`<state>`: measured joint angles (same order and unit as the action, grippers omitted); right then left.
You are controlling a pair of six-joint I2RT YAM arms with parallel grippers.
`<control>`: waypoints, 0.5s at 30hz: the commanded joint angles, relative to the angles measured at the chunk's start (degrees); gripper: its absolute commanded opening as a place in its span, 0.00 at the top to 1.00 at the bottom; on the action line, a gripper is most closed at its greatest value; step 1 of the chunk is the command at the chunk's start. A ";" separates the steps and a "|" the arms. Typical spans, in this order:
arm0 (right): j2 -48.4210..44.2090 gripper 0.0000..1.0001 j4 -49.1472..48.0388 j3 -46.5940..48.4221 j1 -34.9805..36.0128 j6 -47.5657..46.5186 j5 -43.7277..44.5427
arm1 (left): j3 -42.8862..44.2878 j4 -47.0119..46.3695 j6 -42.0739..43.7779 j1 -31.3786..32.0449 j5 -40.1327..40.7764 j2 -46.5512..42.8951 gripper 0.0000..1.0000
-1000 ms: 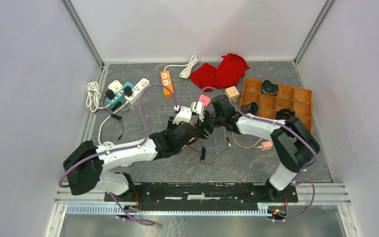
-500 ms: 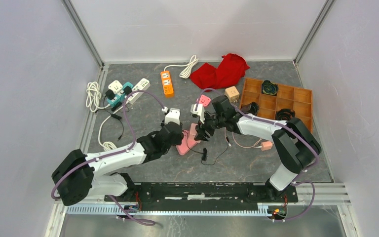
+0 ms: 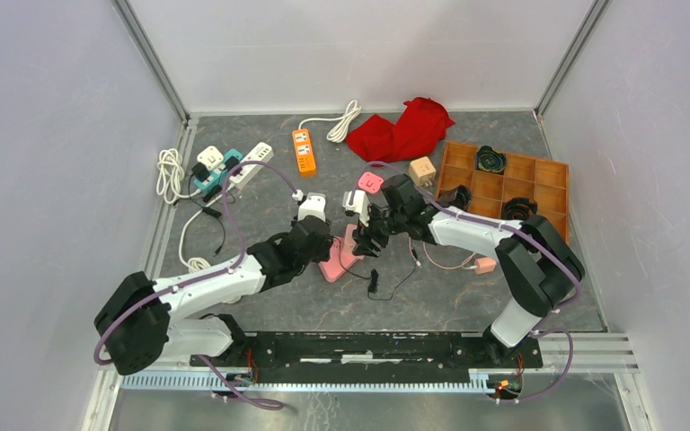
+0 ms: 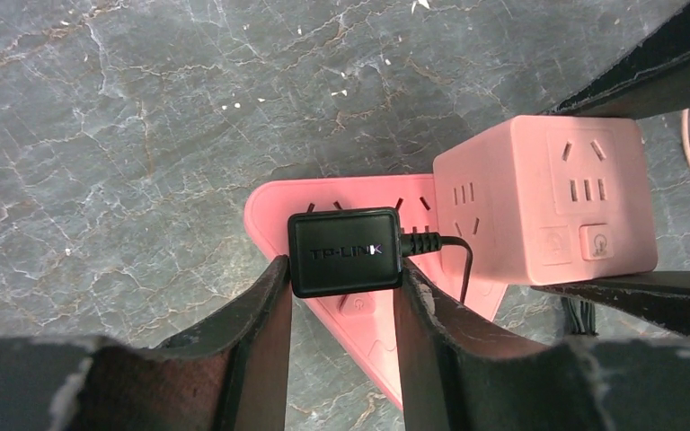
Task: Pull the plug off the socket
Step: Remove the plug from the socket, then place the plug at the center of the board.
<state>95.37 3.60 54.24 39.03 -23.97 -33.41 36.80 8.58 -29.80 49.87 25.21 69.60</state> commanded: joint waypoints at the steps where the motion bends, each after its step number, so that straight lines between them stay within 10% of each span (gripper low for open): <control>1: 2.53 1.00 0.01 0.86 0.39 -0.62 6.97 | 7.67 -13.82 1.99 3.03 -6.09 -3.04 0.98; 15: 4.00 0.98 -1.11 1.15 -1.31 2.65 3.57 | 4.43 -15.54 10.50 9.19 1.68 -4.15 0.98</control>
<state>96.92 2.24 55.35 38.79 -22.15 -32.53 42.65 1.04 -22.02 56.71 27.18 69.30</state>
